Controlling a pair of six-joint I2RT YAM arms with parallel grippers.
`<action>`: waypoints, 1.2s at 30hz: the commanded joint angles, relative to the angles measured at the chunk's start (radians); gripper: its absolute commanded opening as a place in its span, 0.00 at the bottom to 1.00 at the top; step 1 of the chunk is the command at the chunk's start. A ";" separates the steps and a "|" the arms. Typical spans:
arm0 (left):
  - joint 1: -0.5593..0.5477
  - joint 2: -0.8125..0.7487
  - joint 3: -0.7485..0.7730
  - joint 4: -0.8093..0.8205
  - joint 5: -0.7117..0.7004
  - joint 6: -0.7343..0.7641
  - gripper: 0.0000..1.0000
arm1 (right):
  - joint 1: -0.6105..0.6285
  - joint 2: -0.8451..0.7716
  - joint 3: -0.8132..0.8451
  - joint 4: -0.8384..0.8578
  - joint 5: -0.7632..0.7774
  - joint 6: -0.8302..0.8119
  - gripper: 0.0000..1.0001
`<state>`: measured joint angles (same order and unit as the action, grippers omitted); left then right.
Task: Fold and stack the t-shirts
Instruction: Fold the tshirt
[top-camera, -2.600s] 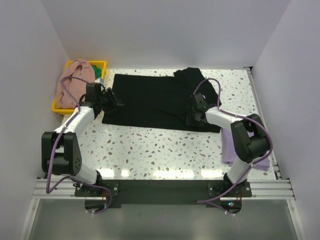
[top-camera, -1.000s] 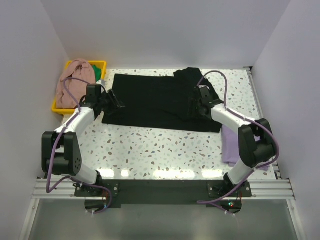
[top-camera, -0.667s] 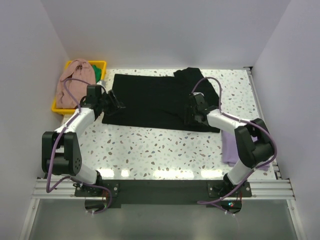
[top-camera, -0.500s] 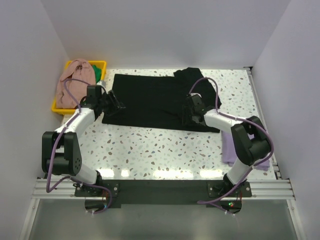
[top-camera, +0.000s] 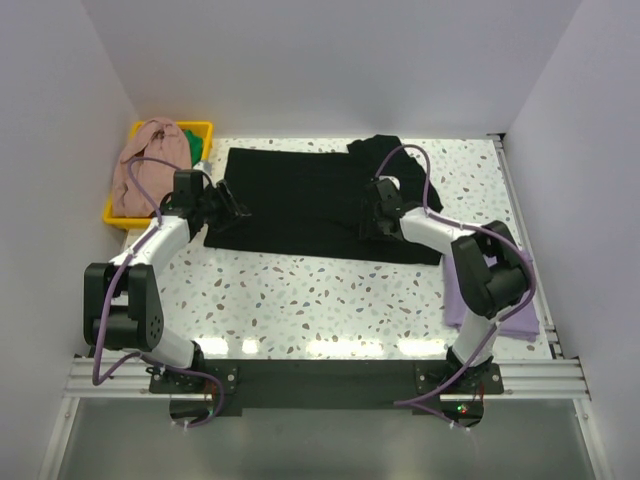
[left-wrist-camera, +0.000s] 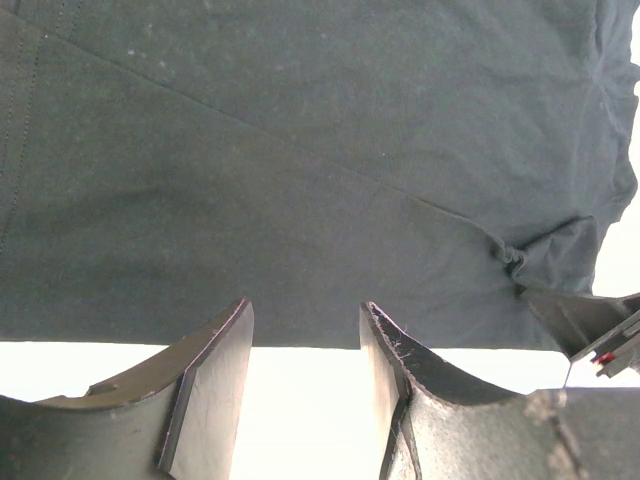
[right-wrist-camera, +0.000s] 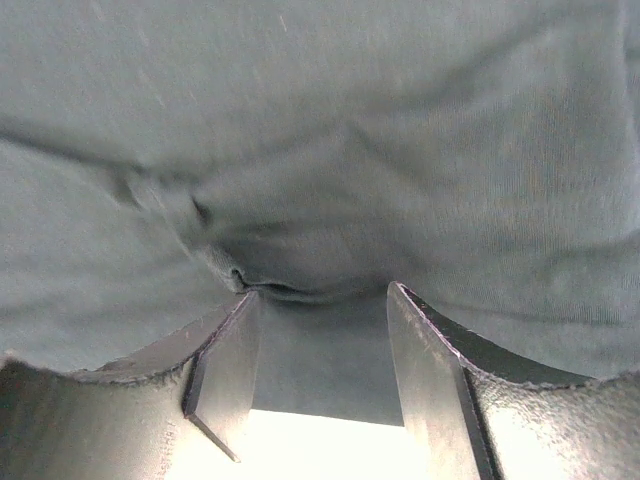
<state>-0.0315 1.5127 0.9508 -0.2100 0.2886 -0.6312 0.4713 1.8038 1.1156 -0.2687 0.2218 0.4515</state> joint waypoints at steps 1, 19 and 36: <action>-0.001 -0.017 -0.001 0.038 0.018 0.021 0.52 | 0.006 0.026 0.088 0.011 0.053 0.015 0.56; 0.001 -0.003 -0.001 0.037 0.024 0.022 0.52 | 0.003 0.236 0.415 -0.064 0.091 -0.040 0.54; -0.235 0.092 0.117 0.098 0.022 -0.005 0.54 | -0.222 -0.055 0.114 -0.058 -0.022 0.072 0.53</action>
<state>-0.1532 1.5578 0.9852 -0.1749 0.3344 -0.6350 0.3439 1.8484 1.3125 -0.3744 0.2630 0.4618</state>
